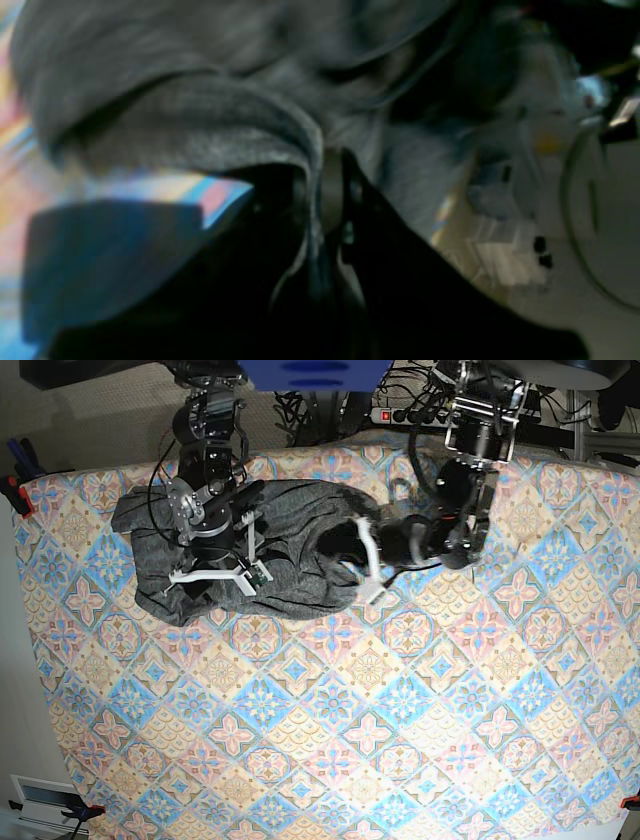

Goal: Layout the t-shirt on the table in an organized manner, then fold the t-shirt properly
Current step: 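Grasp shirt fabric with the left gripper and lift it over the folded part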

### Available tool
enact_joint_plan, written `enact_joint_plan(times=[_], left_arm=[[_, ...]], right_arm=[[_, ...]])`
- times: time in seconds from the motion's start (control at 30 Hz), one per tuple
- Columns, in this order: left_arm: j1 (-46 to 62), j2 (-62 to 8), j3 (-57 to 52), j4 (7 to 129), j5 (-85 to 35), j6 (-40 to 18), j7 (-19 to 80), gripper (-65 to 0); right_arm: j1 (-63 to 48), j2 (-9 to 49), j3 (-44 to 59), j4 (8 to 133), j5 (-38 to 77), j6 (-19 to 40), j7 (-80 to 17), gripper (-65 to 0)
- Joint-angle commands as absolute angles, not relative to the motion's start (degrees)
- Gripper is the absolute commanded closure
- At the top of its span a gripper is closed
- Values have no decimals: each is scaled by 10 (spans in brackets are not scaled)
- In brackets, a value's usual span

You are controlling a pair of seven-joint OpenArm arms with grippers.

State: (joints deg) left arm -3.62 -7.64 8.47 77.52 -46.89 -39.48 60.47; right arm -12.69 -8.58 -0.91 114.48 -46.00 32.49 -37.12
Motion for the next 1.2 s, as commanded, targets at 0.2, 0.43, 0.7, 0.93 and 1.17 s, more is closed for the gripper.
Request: enact_joint_plan(times=[0.2, 0.43, 0.7, 0.93, 1.17], left_arm=[[-19, -62, 114, 822, -485, -400, 602, -20], [8, -56, 124, 937, -485, -400, 599, -20], [-14, -25, 142, 947, -480, -400, 596, -20], [-68, 18, 233, 947, -480, -335, 596, -20], [-93, 43, 249, 945, -480, -333, 596, -20]], right_arm=[[-120, -87, -9, 1156, -458, 316, -362, -379], [-118, -87, -10, 1155, -458, 316, -362, -379], [-118, -87, -11, 1152, -458, 316, -362, -379], [-118, -87, 37, 1151, -458, 290, -362, -379], [-122, -88, 82, 1156, -415, 255, -361, -379]])
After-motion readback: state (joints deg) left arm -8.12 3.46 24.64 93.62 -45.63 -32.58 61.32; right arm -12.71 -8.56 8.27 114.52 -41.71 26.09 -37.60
